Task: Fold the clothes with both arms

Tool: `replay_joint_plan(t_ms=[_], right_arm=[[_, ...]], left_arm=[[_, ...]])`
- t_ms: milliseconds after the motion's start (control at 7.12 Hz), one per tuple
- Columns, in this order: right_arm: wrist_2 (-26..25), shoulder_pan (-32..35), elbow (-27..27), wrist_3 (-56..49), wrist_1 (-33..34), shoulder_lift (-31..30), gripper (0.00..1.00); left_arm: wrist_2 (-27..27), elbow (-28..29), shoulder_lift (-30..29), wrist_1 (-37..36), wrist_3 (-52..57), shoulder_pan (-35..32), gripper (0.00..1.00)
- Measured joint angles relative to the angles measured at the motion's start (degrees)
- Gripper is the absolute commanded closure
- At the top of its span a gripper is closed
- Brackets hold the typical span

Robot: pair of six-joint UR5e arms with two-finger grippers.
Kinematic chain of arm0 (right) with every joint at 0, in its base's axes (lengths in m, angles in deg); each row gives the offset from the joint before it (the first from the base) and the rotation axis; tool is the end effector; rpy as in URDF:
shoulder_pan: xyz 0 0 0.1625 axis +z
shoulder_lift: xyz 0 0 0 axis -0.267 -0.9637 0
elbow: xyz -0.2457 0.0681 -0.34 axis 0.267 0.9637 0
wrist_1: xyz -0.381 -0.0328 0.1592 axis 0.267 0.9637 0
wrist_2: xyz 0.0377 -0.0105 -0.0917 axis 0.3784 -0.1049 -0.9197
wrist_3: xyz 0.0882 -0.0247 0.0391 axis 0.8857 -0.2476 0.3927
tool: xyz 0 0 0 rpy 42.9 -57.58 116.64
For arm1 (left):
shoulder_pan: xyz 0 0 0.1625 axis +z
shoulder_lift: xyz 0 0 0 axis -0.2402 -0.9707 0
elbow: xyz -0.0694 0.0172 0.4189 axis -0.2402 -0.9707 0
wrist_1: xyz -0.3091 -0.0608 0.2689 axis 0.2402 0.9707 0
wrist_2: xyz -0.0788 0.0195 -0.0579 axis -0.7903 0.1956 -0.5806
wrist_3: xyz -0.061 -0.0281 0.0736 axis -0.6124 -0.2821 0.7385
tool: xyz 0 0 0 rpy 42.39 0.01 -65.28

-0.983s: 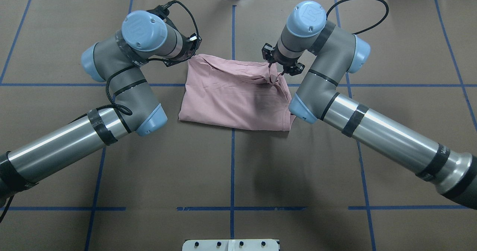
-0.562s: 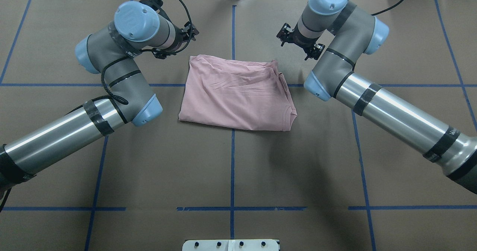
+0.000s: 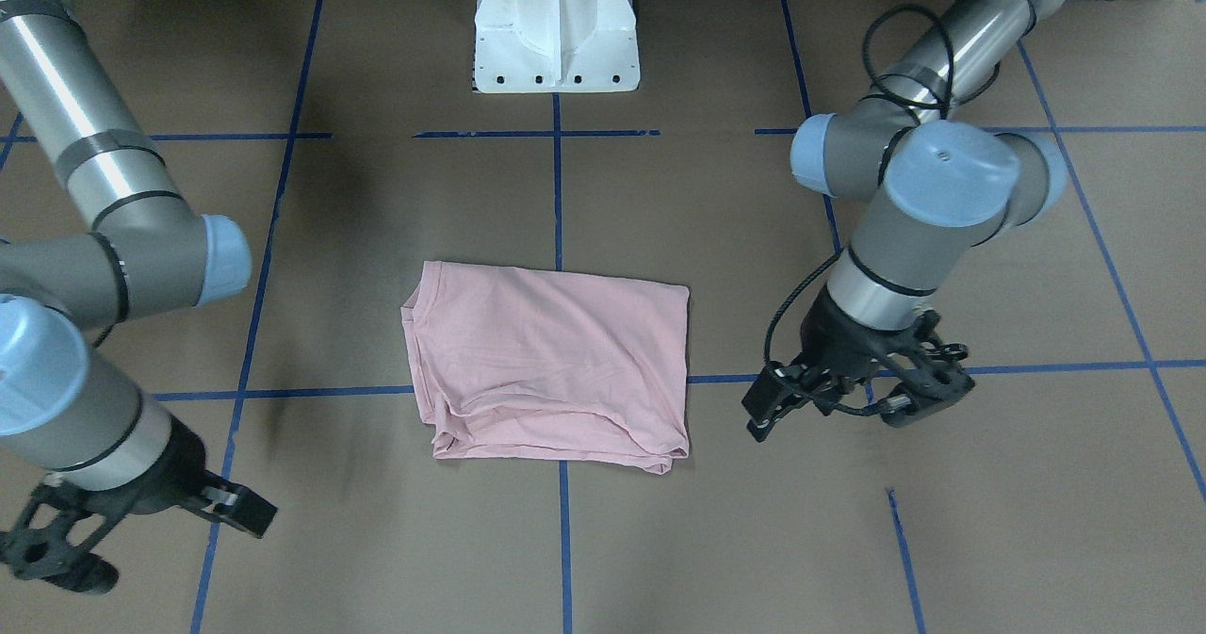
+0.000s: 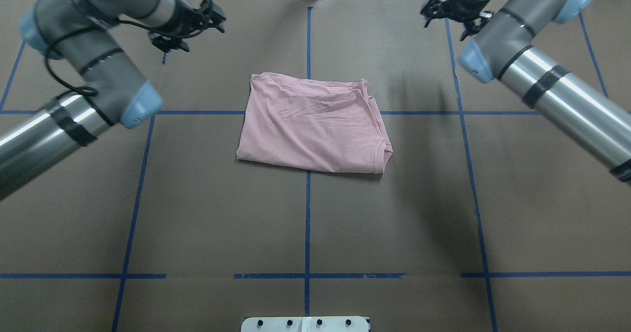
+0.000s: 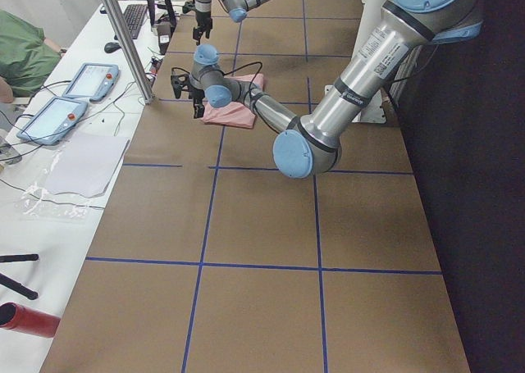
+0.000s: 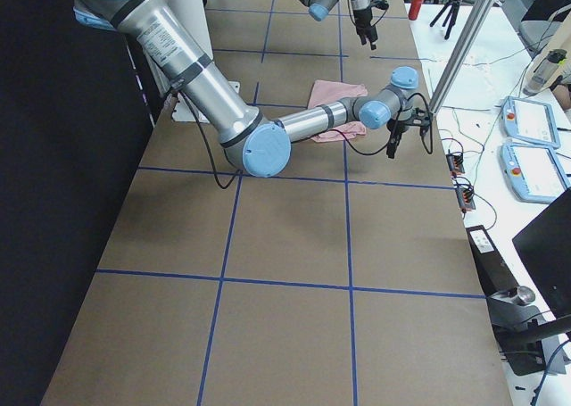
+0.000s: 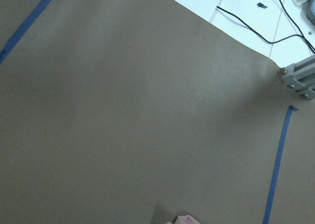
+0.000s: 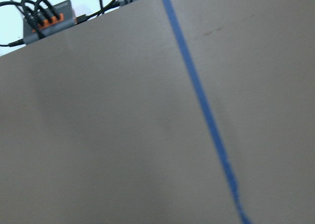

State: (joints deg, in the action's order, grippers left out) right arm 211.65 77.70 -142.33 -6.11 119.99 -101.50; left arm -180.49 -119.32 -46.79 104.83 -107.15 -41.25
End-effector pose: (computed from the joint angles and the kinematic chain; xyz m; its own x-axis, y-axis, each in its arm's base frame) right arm -0.2956 -0.7345 0.3808 0.6396 0.3148 0.7013 -0.3446 0.9329 -0.1046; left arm 0.3421 -0.6497 0.2779 0.4403 -0.2662 -0.8575 0.4499 0.8919 -0.0459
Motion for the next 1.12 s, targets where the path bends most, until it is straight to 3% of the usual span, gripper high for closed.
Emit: replay_joint_plan(t_ms=[281,421,702,843,1124], right_arm=[[2.36,8.18,-9.59,-23.04,11.62,-8.45,0.00],[4.23,12.38,-14.76,-33.52,16.00,-14.31,0.00],[8.18,21.06,-20.42,-53.61,19.34,-26.74,0.00],[9.54,25.11,-21.71,-61.94,20.19,-31.46,0.00],[11.77,29.45,-26.23,-67.90,20.58,-39.62,0.00]], left_arm=[[-2.91,-11.03,7.04,-12.65,21.03,-7.54,0.00],[-3.31,-13.84,10.66,-17.11,32.59,-11.37,0.00],[-5.71,-14.82,17.70,-19.80,52.00,-18.92,0.00],[-9.86,-14.49,21.65,-19.79,61.24,-22.92,0.00],[-16.02,-14.47,30.52,-19.32,79.31,-29.55,0.00]])
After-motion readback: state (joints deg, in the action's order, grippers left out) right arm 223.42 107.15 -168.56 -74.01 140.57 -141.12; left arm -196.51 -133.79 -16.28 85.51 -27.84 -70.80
